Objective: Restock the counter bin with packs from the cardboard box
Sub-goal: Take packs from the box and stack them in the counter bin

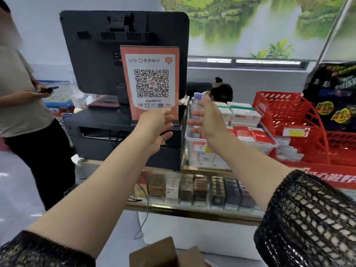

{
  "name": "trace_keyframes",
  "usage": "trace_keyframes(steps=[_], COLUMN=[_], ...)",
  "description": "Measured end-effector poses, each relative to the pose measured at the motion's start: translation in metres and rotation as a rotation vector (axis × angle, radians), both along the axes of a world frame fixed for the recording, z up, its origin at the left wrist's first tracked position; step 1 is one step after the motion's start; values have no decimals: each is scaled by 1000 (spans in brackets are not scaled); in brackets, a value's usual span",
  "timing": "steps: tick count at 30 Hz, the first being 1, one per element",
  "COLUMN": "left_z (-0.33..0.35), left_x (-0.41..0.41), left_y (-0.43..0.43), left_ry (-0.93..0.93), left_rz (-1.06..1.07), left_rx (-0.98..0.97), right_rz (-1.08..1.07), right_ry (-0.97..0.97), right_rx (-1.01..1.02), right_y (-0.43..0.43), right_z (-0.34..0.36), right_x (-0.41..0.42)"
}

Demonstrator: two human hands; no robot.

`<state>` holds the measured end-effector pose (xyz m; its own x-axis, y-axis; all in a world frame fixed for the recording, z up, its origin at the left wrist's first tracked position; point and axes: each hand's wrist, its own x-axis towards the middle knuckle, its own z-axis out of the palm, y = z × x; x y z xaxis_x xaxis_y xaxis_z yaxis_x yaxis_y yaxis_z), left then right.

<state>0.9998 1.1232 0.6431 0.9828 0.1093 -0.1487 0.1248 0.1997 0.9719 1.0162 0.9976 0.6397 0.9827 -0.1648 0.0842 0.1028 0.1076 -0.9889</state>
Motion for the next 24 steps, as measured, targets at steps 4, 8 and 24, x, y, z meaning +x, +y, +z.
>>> trace_keyframes(steps=[4,8,24], left_z=[-29,-73,-345], left_x=[-31,-65,-121], left_y=[11,13,19], left_ry=[57,144,452], left_rz=[78,187,316], left_rx=[35,83,146], right_rz=[51,144,299], right_ry=[0,31,300], right_rx=[-63,-126,-313], right_y=[10,11,38], right_z=[-30,-80,-372], right_x=[-25,-51,-121])
